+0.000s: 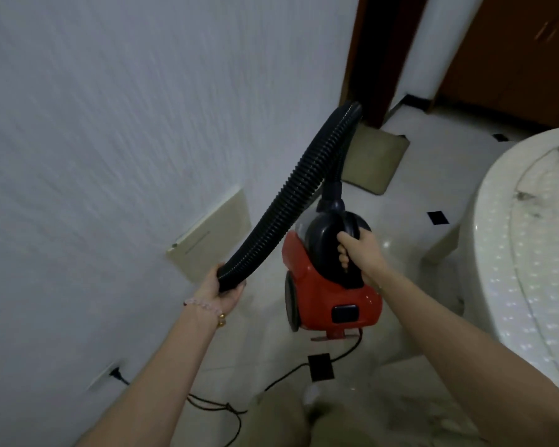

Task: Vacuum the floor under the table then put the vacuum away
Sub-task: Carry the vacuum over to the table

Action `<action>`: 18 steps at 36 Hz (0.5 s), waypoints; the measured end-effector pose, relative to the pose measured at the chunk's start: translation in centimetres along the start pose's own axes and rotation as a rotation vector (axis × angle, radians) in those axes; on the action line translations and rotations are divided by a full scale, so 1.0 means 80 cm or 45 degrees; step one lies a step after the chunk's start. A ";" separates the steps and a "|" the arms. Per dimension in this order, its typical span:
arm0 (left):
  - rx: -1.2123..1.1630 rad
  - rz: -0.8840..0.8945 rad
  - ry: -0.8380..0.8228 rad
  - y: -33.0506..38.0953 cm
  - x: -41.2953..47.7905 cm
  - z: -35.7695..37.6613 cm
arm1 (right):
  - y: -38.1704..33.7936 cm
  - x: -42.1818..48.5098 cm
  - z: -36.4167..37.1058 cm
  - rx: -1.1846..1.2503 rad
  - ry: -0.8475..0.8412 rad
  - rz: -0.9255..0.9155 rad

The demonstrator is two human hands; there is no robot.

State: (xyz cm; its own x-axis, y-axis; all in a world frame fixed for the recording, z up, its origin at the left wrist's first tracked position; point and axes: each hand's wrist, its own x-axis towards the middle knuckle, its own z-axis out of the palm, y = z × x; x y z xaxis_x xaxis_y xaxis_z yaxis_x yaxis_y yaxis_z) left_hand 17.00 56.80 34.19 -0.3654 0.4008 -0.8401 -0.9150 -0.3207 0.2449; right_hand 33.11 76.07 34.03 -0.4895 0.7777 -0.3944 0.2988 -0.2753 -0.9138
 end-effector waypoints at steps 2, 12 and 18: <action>0.033 -0.033 -0.025 -0.002 0.014 0.034 | -0.019 0.029 -0.016 0.027 0.025 -0.020; 0.243 -0.096 -0.104 -0.010 0.135 0.222 | -0.067 0.193 -0.086 0.100 0.152 0.068; 0.332 -0.192 -0.107 -0.011 0.231 0.356 | -0.108 0.311 -0.123 0.142 0.238 0.144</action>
State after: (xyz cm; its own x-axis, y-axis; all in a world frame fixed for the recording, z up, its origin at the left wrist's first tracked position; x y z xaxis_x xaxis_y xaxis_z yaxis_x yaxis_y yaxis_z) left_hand 6.20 88.96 32.24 -0.2248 0.5000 -0.8364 -0.9691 -0.0253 0.2454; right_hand 26.43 103.36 33.05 -0.2951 0.8264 -0.4796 0.2459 -0.4194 -0.8739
